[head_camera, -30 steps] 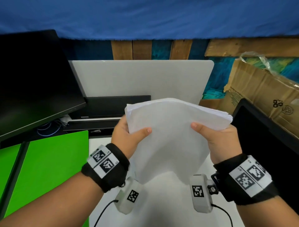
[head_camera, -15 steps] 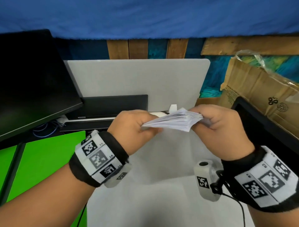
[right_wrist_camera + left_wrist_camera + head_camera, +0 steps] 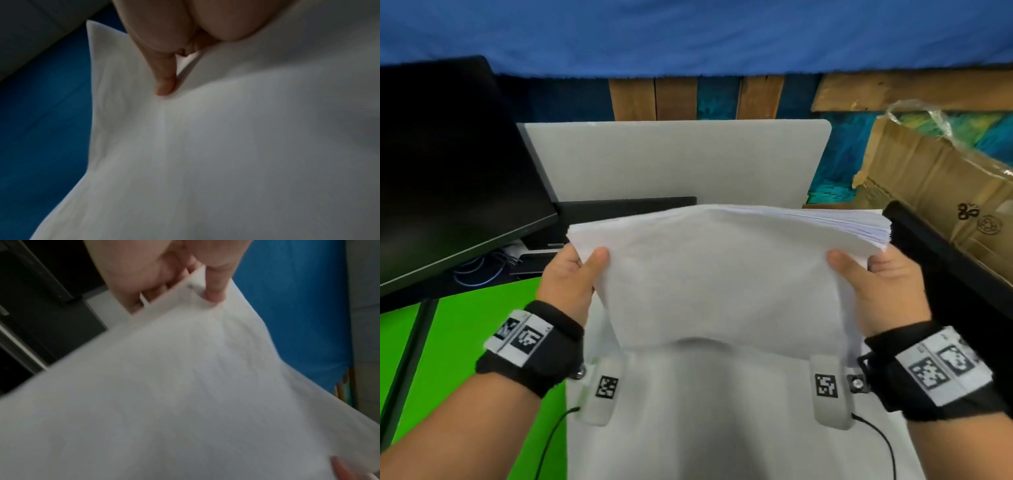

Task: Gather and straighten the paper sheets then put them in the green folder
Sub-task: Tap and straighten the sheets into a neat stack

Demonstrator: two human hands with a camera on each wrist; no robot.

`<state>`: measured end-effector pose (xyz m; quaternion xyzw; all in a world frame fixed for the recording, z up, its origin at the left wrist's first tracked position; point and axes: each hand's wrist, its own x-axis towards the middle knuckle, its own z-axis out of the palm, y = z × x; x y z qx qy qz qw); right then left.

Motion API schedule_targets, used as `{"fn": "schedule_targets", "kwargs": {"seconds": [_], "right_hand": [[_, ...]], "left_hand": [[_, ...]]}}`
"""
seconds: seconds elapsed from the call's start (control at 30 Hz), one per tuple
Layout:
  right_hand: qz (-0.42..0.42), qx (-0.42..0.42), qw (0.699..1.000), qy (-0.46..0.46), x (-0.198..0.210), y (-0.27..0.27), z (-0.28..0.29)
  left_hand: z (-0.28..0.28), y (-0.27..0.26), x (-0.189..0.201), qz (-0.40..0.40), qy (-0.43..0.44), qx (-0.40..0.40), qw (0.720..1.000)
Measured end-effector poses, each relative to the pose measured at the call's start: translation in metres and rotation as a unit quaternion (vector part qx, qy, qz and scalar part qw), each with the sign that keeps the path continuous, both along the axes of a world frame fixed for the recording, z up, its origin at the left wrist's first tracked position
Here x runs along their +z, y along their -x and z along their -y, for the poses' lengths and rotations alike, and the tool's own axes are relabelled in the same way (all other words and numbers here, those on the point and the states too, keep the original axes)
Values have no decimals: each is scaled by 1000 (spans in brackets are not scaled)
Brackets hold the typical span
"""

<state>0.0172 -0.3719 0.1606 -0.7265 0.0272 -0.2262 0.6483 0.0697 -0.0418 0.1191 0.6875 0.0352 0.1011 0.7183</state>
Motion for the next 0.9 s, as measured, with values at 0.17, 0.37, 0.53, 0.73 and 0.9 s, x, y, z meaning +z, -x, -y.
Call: {"fn": "schedule_targets", "kwargs": {"seconds": [0.17, 0.37, 0.53, 0.73, 0.9], "right_hand": [[-44, -48, 998, -3, -40, -2, -5], [-174, -40, 983, 34, -82, 2, -3], [-178, -66, 976, -105, -74, -3, -8], [-186, -122, 967, -127, -61, -16, -11], [-184, -129, 965, -135, -64, -22, -8]], "left_hand": [[25, 12, -9, 70, -2, 76, 995], [25, 17, -51, -69, -84, 47, 993], [33, 16, -37, -63, 25, 81, 994], [38, 1, -27, -95, 47, 113, 988], [36, -6, -29, -96, 43, 113, 988]]}}
